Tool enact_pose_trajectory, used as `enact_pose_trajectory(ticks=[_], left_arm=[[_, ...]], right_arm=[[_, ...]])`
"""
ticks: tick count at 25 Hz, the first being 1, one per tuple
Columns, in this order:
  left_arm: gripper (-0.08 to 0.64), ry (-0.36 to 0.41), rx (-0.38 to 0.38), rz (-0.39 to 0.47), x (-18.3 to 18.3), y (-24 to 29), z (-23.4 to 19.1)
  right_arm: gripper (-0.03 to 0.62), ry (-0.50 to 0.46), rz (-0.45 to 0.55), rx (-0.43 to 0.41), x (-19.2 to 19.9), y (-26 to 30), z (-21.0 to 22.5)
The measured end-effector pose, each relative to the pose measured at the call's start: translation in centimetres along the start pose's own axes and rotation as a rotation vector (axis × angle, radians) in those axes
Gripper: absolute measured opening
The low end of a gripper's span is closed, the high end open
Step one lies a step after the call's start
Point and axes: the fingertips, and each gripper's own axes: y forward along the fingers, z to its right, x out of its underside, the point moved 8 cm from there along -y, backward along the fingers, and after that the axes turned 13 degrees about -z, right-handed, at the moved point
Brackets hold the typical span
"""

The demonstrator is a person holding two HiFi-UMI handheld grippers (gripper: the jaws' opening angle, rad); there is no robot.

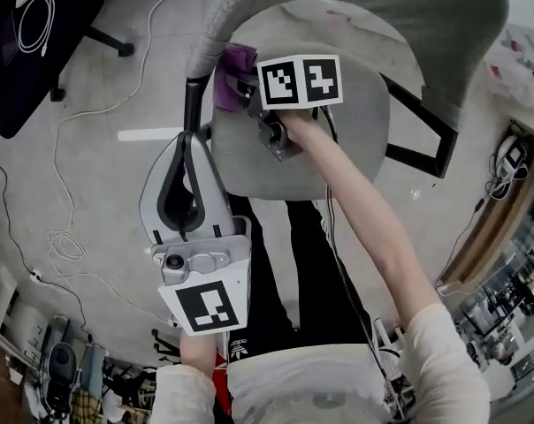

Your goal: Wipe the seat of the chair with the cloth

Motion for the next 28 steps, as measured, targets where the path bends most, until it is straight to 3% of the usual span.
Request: enact_pose_trajectory(ticks=[4,11,17,28], left_arm=[[0.012,0.018,0.005,-0.012,-0.2,0.6,-0.3],[0.012,-0.035,-0.027,-0.014,-0.1,1.3,-0.5],[0.014,-0.021,-0.005,-0.008,-0.3,1.9,0.5],[0.012,-0.025,-0.002,-0.026,0.2,1.9,1.5]], right_arm=[[0.087,0.018,-0.045,0.019,-0.9,1.3,0.5],[0.087,0.066,-0.053,0.041,-0.9,1.3,2.4],[0.087,0.048,-0.067,0.096,-0.5,-0.7,4.2],[0.087,-0.006,-0.106,0.369,1.7,-8.7,11.0]])
